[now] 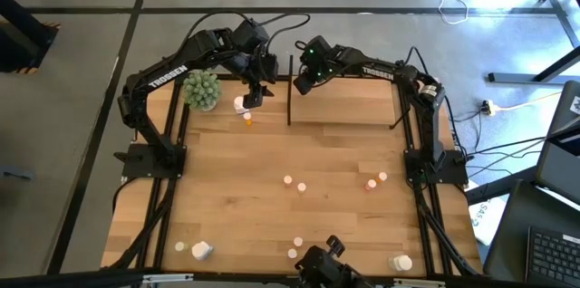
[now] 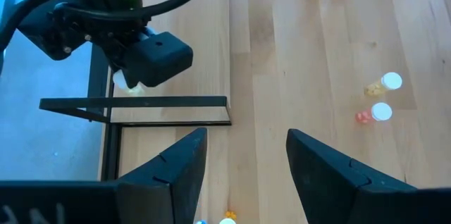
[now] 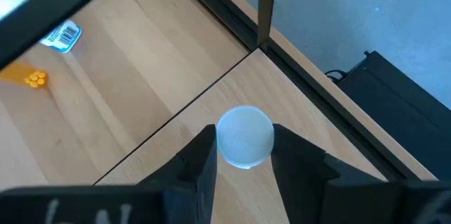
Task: Pick and place medicine bottles onto shelf by color
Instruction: Put the top left yellow pill bottle on the shelf, then put the top right pink pill bottle on the shelf
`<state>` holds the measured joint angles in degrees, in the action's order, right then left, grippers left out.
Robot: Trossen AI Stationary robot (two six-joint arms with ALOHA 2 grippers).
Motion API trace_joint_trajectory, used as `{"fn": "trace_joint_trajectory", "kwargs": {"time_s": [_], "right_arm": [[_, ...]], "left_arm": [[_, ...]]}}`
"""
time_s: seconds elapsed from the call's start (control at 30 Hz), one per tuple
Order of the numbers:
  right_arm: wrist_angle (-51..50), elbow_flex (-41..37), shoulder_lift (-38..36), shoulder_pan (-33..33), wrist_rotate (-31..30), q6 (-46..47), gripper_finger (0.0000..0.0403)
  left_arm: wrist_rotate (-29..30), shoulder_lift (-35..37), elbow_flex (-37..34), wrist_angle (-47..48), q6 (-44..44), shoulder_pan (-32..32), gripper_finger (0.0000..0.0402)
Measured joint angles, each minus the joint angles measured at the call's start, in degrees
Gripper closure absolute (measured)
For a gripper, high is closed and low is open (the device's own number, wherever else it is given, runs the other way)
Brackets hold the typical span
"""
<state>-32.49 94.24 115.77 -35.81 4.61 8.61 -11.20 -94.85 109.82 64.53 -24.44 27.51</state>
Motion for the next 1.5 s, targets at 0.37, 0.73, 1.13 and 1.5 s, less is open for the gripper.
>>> {"fn": "trace_joint_trajectory", "kwargs": {"time_s": [0.37,0.73,1.13,1.5], "right_arm": [[0.21,-0.02,1.43,0.00,0.36,0.00,0.0279],[0.48,-0.02,1.57,0.00,0.45,1.04,0.0279],[0.46,-0.02,1.57,0.01,0.63,1.52,0.0253],[0.21,-0.02,1.57,-0.09,0.60,1.85,0.0209]], "left_arm": [[0.02,0.00,0.00,0.02,-0.08,0.00,0.0211],[0.02,0.00,0.00,0.02,-0.09,0.02,0.0211],[0.02,0.00,0.00,0.07,-0.09,0.00,0.0211],[0.02,0.00,0.00,0.13,-0.09,0.00,0.0211]]}}
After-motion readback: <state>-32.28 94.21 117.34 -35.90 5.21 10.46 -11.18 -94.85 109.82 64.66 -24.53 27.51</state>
